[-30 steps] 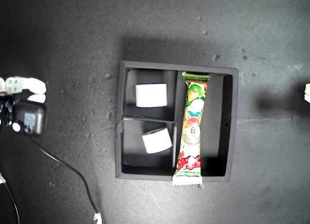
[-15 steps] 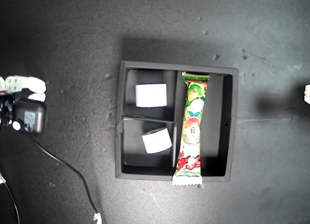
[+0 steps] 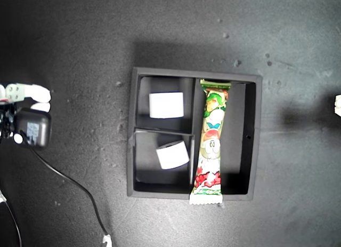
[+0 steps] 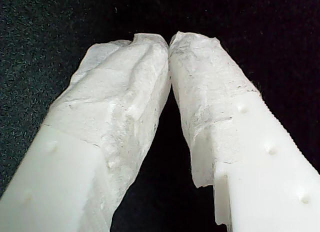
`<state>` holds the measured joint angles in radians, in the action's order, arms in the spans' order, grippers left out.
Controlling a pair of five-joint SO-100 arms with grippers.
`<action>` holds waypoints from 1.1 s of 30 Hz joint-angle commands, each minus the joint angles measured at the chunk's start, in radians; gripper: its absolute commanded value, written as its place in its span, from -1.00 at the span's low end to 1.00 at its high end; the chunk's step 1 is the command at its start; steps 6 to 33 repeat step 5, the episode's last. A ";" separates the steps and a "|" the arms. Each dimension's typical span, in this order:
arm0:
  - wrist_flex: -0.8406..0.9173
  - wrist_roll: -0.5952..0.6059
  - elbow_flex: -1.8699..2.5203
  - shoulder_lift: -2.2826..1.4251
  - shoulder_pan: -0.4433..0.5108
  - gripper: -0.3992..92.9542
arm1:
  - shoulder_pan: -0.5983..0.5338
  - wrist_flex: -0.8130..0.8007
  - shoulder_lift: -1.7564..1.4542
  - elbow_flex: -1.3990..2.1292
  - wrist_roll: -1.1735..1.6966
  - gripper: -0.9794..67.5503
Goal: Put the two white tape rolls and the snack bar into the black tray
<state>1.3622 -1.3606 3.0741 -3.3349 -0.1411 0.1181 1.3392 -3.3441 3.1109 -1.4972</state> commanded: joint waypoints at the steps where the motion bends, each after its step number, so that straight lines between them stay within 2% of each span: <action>1: 0.032 0.009 0.064 -0.051 -0.003 -0.99 | -0.008 0.002 -0.006 0.012 0.115 -0.97; 33: 0.032 0.009 0.064 -0.051 -0.003 -0.99 | -0.008 0.002 -0.006 0.012 0.115 -0.97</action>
